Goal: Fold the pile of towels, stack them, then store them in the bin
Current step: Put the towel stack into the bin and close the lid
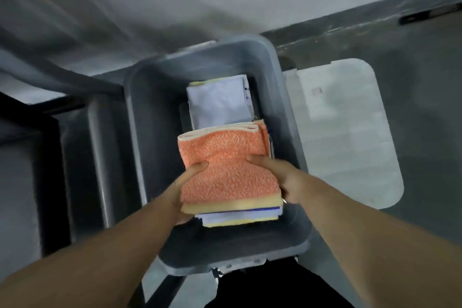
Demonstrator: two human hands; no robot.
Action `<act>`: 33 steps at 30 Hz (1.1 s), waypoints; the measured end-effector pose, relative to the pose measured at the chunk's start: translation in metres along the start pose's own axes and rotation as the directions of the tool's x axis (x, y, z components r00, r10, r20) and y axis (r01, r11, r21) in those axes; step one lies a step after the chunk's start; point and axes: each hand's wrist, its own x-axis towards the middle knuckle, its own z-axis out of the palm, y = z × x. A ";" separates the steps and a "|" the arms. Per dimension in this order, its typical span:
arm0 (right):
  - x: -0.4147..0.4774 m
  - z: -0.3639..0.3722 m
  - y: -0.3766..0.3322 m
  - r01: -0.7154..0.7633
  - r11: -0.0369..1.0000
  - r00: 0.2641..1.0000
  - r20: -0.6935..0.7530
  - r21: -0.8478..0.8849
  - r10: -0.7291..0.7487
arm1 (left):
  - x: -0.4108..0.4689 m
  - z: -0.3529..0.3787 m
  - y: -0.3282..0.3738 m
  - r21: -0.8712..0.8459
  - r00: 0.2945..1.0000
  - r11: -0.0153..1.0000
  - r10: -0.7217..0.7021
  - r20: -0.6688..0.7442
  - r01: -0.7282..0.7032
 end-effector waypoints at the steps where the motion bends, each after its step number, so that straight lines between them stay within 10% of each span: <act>1: 0.019 -0.001 0.004 -0.009 1.000 1.000 -0.011 -0.005 0.009 | 0.023 -0.005 -0.001 0.005 1.000 1.000 0.005 -0.016 -0.005; 8: 0.117 -0.001 0.047 -0.057 0.964 0.960 -0.281 -0.260 -0.019 | 0.123 -0.038 -0.045 0.202 0.991 0.979 0.029 -0.128 -0.003; 21: -0.013 0.017 0.018 0.007 0.838 0.917 -0.331 -0.546 -0.224 | 0.008 0.003 -0.001 0.594 0.928 0.802 0.267 -0.260 -0.064; 33: -0.133 -0.086 0.039 0.231 0.973 0.795 -0.576 0.002 -0.188 | -0.086 0.171 0.025 0.919 0.889 0.237 0.413 0.198 -0.315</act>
